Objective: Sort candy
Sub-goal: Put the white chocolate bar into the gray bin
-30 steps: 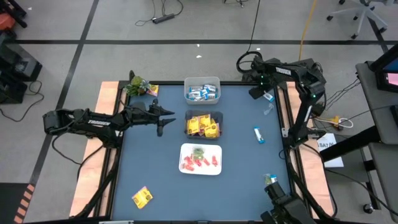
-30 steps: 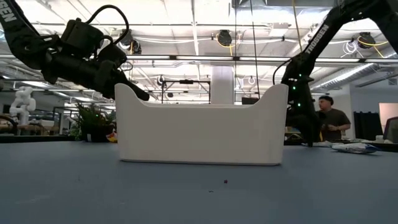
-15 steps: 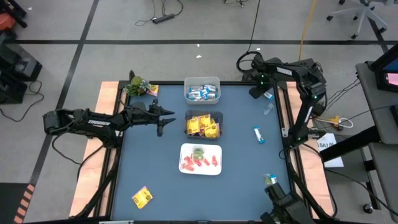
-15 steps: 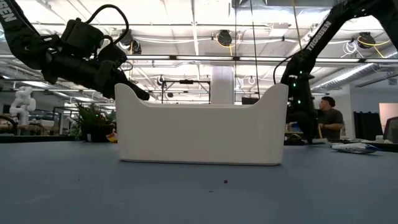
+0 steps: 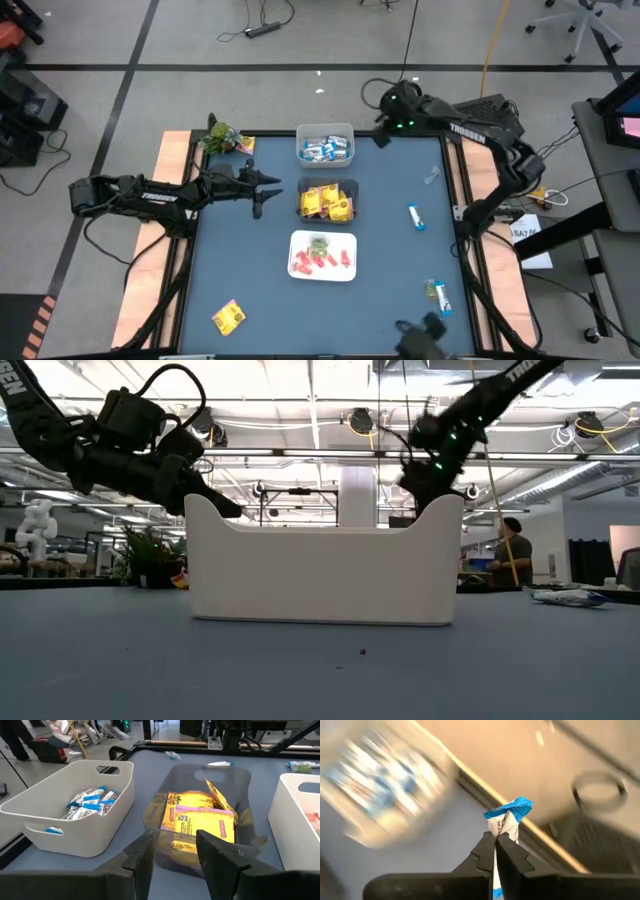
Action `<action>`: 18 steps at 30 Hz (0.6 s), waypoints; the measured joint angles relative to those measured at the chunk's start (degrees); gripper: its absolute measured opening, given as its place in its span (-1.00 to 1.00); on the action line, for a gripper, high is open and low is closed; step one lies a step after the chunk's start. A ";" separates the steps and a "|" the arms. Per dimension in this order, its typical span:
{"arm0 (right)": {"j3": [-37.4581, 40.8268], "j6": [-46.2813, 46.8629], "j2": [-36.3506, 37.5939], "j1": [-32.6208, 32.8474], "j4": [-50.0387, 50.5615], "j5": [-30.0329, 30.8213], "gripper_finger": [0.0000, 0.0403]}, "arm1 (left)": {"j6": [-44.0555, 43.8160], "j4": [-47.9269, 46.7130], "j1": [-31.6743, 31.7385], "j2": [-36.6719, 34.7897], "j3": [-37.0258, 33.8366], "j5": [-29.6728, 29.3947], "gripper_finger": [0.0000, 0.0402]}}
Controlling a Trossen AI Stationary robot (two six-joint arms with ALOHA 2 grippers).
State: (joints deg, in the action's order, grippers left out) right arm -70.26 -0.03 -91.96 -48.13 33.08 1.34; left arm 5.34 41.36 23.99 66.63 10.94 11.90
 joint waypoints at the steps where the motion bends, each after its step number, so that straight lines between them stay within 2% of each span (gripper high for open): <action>1: -0.04 1.05 0.23 2.16 -3.19 -0.08 -0.97 | 0.00 0.19 -0.02 0.00 0.02 -0.02 -0.24; 5: -0.04 3.66 -0.57 9.87 -13.77 -0.32 -0.97 | 0.02 0.29 0.00 0.00 0.02 -0.30 -0.24; 9: -0.04 4.71 -3.75 14.64 -20.22 -0.35 -0.97 | 0.06 0.38 0.00 0.00 0.02 -0.35 -0.24; 13: -0.49 4.66 -7.79 15.96 -23.88 -0.16 -0.97 | 0.07 0.78 0.00 0.00 0.03 -0.36 -0.24; 18: -3.72 4.01 -13.85 14.21 -25.10 0.16 -0.97 | -0.49 1.67 -0.04 0.00 0.04 -0.97 -0.24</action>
State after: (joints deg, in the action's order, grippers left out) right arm -73.98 3.98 -105.80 -33.92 7.98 1.50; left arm 4.85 43.03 23.95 66.63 10.98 10.93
